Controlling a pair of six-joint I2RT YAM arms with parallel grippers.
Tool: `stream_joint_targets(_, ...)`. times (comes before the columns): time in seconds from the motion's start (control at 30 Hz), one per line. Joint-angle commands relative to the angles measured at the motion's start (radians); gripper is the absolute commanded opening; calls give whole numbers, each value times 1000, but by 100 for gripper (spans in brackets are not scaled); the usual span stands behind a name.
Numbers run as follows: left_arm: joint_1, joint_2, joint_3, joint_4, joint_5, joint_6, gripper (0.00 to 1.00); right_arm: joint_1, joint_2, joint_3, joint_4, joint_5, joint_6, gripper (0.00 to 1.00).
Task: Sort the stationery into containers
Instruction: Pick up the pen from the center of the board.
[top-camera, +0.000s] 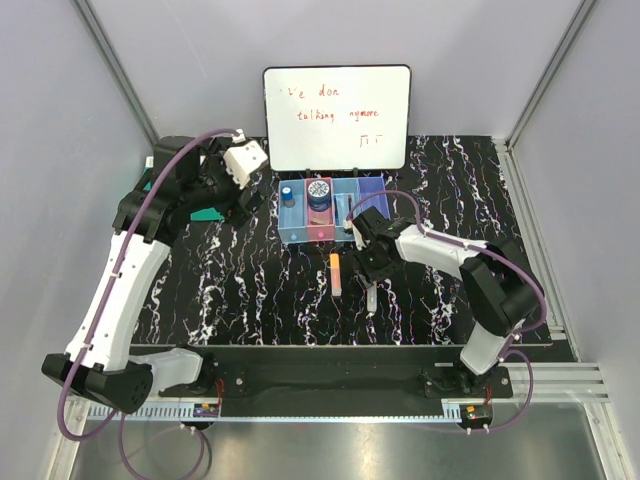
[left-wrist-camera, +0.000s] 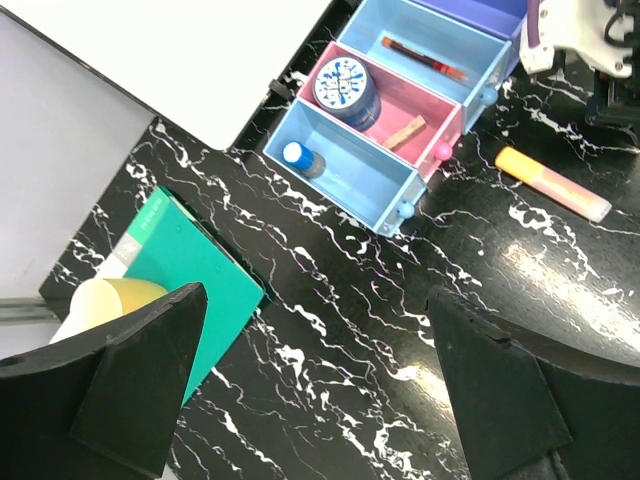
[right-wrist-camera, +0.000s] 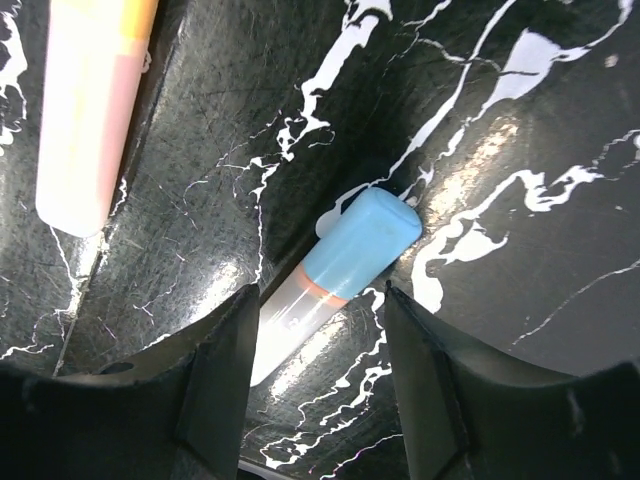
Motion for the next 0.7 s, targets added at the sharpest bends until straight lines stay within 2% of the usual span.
stream_joint_targets(0.0, 7, 18, 47, 33, 8, 18, 99, 12, 15, 42, 10, -29, -6, 58)
stream_joint_targets(0.13, 7, 29, 47, 39, 14, 16, 99, 12, 32, 48, 13, -33, -17, 51)
stream_joint_targets(0.23, 7, 32, 49, 44, 14, 18, 99, 12, 43, 54, 17, -33, -20, 40)
stream_joint_targets(0.3, 8, 33, 50, 45, 14, 19, 99, 11, 43, 52, 17, -32, -23, 30)
stream_joint_targets(0.37, 10, 33, 50, 44, 16, 16, 99, 12, 42, 51, 20, -32, -29, 15)
stream_joint_targets(0.4, 10, 32, 52, 45, 14, 13, 99, 12, 42, 49, 20, -32, -34, 3)
stream_joint_targets(0.43, 10, 32, 52, 45, 14, 12, 99, 11, 40, 48, 23, -30, -37, 0)
stream_joint_targets(0.67, 11, 12, 32, 44, 13, -14, 99, 12, 8, 31, 43, -13, -92, 0)
